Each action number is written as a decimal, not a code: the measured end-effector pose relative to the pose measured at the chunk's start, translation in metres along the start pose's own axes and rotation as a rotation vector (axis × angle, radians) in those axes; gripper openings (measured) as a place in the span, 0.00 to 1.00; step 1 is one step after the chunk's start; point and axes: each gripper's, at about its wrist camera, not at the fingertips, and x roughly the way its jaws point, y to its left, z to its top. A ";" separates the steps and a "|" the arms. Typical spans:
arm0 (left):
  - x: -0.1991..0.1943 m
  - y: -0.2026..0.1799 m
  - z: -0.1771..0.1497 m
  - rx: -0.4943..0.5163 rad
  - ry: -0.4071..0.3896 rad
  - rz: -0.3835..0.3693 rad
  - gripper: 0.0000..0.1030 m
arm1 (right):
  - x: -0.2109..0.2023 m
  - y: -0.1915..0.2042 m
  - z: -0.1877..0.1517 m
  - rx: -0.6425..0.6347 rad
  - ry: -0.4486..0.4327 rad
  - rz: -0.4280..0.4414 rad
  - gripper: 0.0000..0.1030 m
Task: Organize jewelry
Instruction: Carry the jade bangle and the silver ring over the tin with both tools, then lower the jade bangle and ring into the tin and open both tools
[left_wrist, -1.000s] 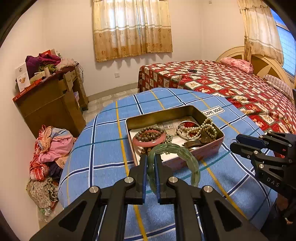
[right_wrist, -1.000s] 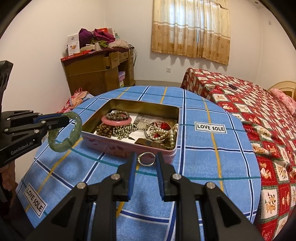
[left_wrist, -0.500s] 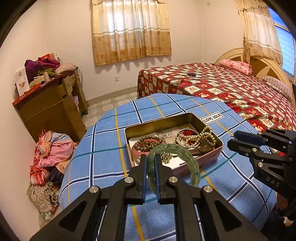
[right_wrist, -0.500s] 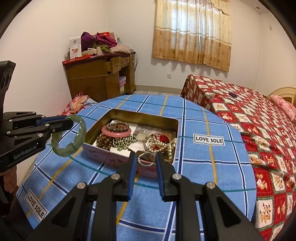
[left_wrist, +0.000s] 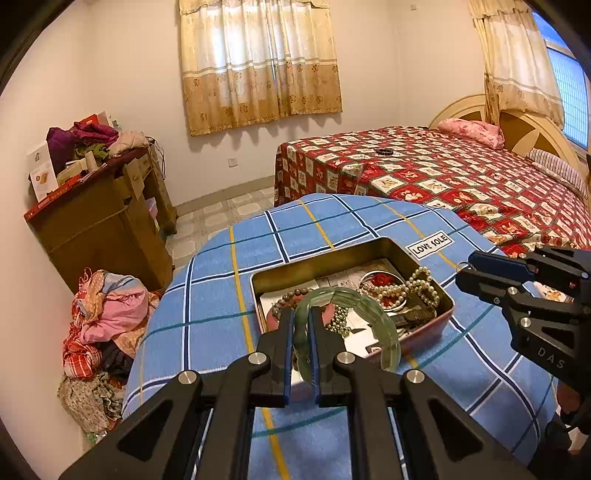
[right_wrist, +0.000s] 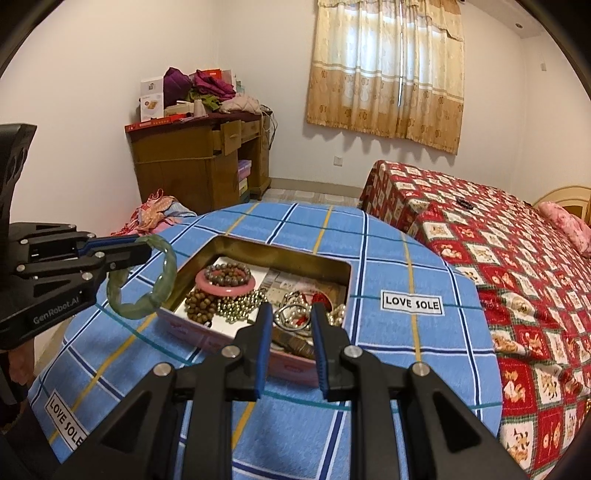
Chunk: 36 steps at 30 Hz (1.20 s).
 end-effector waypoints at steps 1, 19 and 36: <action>0.001 0.000 0.001 0.003 0.002 0.002 0.07 | 0.001 0.000 0.002 -0.002 0.000 -0.001 0.23; 0.035 0.007 0.016 -0.010 0.033 0.019 0.07 | 0.029 -0.007 0.017 -0.027 0.018 -0.021 0.23; 0.069 0.014 0.023 -0.017 0.082 0.019 0.07 | 0.068 -0.012 0.028 -0.030 0.069 -0.048 0.23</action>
